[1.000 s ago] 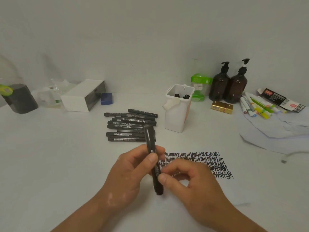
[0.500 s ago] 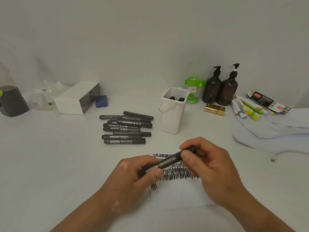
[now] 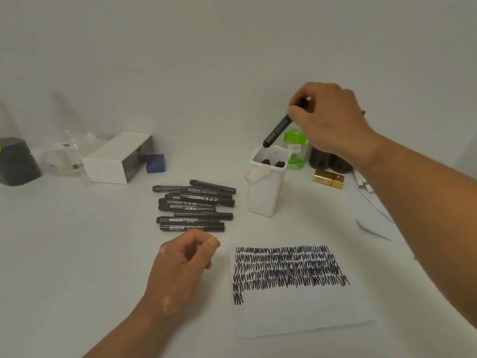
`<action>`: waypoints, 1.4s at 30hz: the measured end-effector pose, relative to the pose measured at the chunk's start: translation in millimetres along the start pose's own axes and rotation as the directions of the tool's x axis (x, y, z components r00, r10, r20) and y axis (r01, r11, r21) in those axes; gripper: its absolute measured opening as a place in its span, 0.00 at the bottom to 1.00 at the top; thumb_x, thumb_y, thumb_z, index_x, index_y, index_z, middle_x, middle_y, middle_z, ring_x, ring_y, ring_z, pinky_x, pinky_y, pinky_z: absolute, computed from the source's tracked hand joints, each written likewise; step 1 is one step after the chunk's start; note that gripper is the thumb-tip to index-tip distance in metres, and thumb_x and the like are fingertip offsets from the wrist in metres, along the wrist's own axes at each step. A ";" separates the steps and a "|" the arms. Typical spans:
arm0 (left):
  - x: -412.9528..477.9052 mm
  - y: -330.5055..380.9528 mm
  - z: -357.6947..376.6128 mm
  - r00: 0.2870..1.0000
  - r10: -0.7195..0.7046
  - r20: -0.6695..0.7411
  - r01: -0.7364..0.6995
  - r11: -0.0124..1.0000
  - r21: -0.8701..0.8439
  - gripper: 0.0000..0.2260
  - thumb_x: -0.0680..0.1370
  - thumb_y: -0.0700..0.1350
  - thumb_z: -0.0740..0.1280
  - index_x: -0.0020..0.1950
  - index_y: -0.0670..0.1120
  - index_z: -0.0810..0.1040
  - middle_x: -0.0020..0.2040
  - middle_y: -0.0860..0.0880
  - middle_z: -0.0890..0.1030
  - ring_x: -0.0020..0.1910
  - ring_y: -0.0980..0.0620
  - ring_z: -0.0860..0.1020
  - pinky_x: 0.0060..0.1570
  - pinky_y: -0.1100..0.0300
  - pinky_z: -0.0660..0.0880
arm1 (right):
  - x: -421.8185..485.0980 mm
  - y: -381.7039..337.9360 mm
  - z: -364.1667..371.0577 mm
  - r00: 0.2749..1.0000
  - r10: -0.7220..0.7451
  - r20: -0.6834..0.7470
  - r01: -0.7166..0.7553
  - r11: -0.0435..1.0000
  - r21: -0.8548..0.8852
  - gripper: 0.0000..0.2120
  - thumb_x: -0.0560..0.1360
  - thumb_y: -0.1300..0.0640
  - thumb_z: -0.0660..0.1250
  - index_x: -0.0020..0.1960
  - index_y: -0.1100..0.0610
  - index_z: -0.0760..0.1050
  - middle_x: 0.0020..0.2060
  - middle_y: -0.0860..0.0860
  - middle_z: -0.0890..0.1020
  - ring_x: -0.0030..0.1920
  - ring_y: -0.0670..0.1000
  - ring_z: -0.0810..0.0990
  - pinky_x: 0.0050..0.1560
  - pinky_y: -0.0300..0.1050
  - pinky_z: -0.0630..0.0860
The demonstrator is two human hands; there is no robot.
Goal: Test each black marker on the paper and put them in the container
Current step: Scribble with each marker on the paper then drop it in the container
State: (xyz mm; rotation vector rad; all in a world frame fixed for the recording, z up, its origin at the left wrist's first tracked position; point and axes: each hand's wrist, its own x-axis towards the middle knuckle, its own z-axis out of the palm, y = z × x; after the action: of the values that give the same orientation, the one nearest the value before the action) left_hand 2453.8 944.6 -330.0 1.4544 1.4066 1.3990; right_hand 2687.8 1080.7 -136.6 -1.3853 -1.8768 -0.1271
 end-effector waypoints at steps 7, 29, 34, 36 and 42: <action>2.7 -7.5 1.3 1.000 -0.009 0.005 0.009 1.000 0.007 0.07 0.77 0.51 0.72 0.40 0.52 0.82 0.26 0.54 0.75 0.26 0.60 0.71 0.30 0.69 0.68 | 33.3 -7.3 51.4 0.972 0.049 0.232 -0.006 0.983 -0.182 0.07 0.77 0.53 0.65 0.49 0.52 0.81 0.49 0.51 0.84 0.50 0.55 0.80 0.54 0.52 0.81; 2.7 -3.7 2.1 1.000 0.011 0.002 -0.011 1.000 -0.028 0.07 0.71 0.54 0.69 0.39 0.52 0.82 0.26 0.54 0.75 0.27 0.59 0.72 0.31 0.69 0.69 | 11.5 8.6 97.9 0.884 0.179 0.431 -0.066 0.962 -0.264 0.15 0.78 0.48 0.65 0.58 0.57 0.74 0.56 0.56 0.80 0.55 0.60 0.77 0.54 0.53 0.78; 3.3 -4.4 1.4 1.000 0.007 0.006 -0.007 0.999 -0.035 0.08 0.71 0.54 0.69 0.39 0.52 0.82 0.26 0.54 0.74 0.27 0.59 0.71 0.31 0.68 0.67 | 7.1 16.8 100.6 0.851 0.179 0.493 -0.025 0.953 -0.303 0.18 0.81 0.46 0.58 0.51 0.58 0.80 0.53 0.58 0.82 0.50 0.60 0.76 0.50 0.51 0.75; 3.4 -5.1 1.5 1.000 0.002 0.009 -0.002 0.999 -0.039 0.07 0.71 0.54 0.69 0.39 0.52 0.82 0.26 0.54 0.74 0.26 0.59 0.71 0.30 0.68 0.67 | 4.1 16.6 98.9 0.860 0.177 0.478 -0.037 0.957 -0.288 0.18 0.82 0.46 0.58 0.49 0.57 0.81 0.52 0.57 0.83 0.51 0.59 0.77 0.52 0.52 0.77; 4.2 -7.2 0.4 1.000 -0.015 0.012 0.016 0.999 -0.039 0.08 0.71 0.55 0.70 0.40 0.51 0.82 0.26 0.55 0.74 0.27 0.59 0.71 0.33 0.63 0.68 | -13.5 6.9 66.4 0.986 0.067 0.154 -0.058 0.997 -0.060 0.11 0.80 0.49 0.64 0.50 0.53 0.83 0.45 0.48 0.85 0.49 0.54 0.82 0.52 0.48 0.77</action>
State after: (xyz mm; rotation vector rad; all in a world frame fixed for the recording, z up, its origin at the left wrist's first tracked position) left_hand 2451.8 950.2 -335.9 1.4214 1.3731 1.3987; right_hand 2660.1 1106.4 -193.3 -1.5286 -1.9681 -0.0405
